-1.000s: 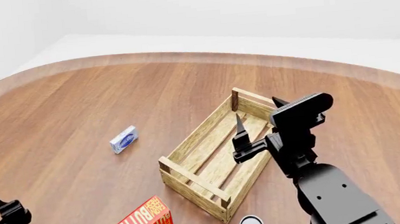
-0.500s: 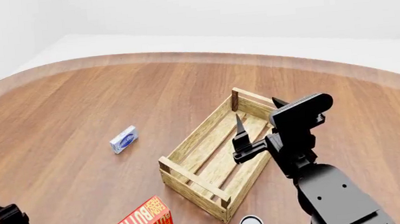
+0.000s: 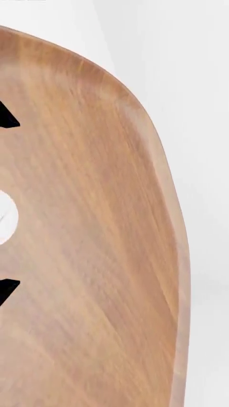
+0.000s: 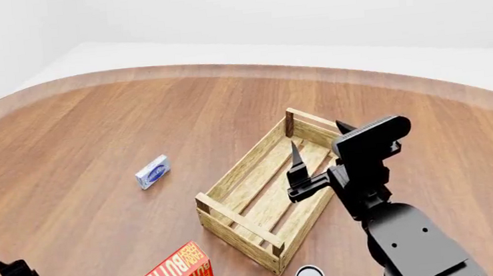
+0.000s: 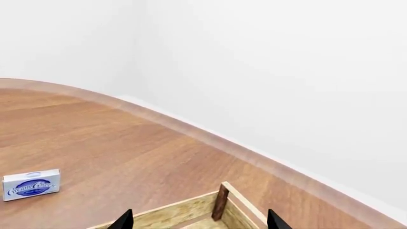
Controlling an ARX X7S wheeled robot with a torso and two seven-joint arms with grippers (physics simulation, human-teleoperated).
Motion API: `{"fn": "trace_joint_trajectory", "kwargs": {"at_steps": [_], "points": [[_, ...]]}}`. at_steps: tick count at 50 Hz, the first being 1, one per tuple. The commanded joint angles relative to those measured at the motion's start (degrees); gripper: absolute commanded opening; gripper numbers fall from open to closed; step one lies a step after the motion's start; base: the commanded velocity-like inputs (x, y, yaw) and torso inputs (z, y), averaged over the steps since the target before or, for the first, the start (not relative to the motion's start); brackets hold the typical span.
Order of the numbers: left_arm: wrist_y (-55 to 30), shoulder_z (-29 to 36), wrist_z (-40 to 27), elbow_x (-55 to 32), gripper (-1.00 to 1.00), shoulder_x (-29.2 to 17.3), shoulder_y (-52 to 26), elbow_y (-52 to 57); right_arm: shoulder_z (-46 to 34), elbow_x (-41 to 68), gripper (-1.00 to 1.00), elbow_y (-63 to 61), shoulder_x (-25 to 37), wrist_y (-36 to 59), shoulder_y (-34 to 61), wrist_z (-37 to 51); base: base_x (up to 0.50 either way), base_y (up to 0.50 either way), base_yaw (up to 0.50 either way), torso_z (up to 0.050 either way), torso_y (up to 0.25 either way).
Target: Pick up the ketchup, and put it in the wooden tray.
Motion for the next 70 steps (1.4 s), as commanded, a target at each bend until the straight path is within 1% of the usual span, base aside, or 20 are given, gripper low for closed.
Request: {"fn": "trace_joint_trajectory", "kwargs": {"at_steps": [1, 19, 42, 50, 66, 67, 70], "points": [[-0.4, -0.1, 0.0, -0.4, 1.00, 0.2, 0.0, -0.9, -0.1, 0.2, 1.00, 0.0, 0.1, -0.1, 0.0, 0.1, 0.00, 0.00, 0.00, 0.000, 0.000], [0.2, 0.0, 0.0, -0.3, 1.00, 0.4, -0.1, -2.5, -0.6, 0.3, 1.00, 0.9, 0.0, -0.5, 0.4, 0.3, 0.00, 0.00, 0.00, 0.000, 0.000], [1.5, 2.0, 1.3, 0.2, 1.00, 1.3, -3.2, -10.2, -0.7, 0.5, 1.00, 1.1, 0.4, -0.5, 0.4, 0.7, 0.00, 0.00, 0.00, 0.000, 0.000], [2.6, 3.5, 1.5, 1.2, 1.00, 1.7, -6.0, -13.7, -0.7, 0.6, 1.00, 1.2, 0.6, -0.5, 0.3, 0.8, 0.00, 0.00, 0.00, 0.000, 0.000], [8.2, 6.0, 1.7, 4.2, 1.00, 2.1, -16.9, -27.5, -0.9, 0.6, 1.00, 2.9, 0.4, -1.1, 0.9, 1.0, 0.00, 0.00, 0.00, 0.000, 0.000], [8.8, 6.1, 1.7, 4.4, -1.00, 2.1, -17.5, -28.6, -0.9, 0.6, 1.00, 2.9, 0.4, -1.2, 0.9, 1.0, 0.00, 0.00, 0.00, 0.000, 0.000], [11.1, 6.3, 1.8, 5.1, -1.00, 2.3, -18.6, -31.2, -0.8, 0.6, 1.00, 3.2, 0.4, -1.4, 0.7, 1.1, 0.00, 0.00, 0.00, 0.000, 0.000]]}}
